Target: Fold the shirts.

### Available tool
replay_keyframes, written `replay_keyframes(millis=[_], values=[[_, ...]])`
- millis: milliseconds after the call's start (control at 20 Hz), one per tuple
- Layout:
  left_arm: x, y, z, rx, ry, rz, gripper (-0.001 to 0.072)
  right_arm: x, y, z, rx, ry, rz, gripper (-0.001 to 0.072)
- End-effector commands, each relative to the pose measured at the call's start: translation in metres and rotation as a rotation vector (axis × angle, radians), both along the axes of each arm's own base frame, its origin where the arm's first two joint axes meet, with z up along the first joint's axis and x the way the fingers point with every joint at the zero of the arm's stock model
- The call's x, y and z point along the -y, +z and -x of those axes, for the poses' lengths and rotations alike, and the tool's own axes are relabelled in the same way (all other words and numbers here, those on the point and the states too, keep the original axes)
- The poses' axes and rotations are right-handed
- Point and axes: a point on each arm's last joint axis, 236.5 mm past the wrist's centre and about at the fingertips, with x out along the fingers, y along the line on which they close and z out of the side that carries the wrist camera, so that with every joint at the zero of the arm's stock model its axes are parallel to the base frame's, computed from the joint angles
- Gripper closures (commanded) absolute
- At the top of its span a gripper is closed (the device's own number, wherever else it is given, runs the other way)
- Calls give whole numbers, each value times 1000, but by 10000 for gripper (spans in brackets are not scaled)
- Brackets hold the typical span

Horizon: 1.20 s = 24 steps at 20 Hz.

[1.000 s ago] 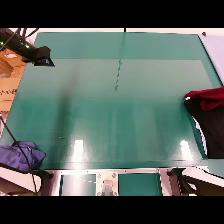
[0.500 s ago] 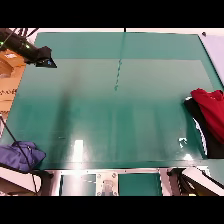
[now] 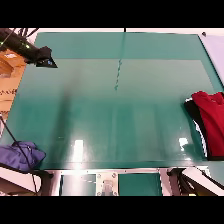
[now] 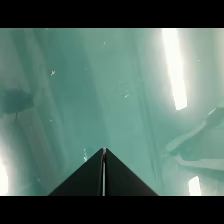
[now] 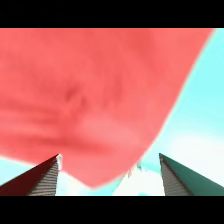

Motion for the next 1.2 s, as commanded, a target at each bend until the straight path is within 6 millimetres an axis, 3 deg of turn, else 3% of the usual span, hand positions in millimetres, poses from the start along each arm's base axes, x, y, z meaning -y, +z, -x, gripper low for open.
replay_keyframes(millis=[0,50,200,300,350,450,550,700,850,1150], values=[[9,26,-5,106,-22,30,689,-31,41,-33,87,21,-109,445],[10,42,-5,155,-21,33,689,-43,57,-66,187,101,-119,682],[12,89,12,272,-31,23,689,-90,108,-162,452,347,-35,694],[14,96,34,267,-39,21,689,-143,125,-199,541,551,5,695],[16,89,50,231,-44,23,689,-177,127,-203,558,662,-7,695],[18,61,85,153,-51,26,689,-242,118,-194,568,845,-56,695],[20,26,119,106,-9,35,689,-302,95,-168,572,983,-122,695],[18,-29,159,54,65,38,689,-352,62,-142,582,1080,-186,695],[20,-57,181,-18,53,36,688,-373,51,-131,573,1152,-215,694],[20,-56,178,-10,62,40,687,-377,51,-128,572,1170,-221,694]])
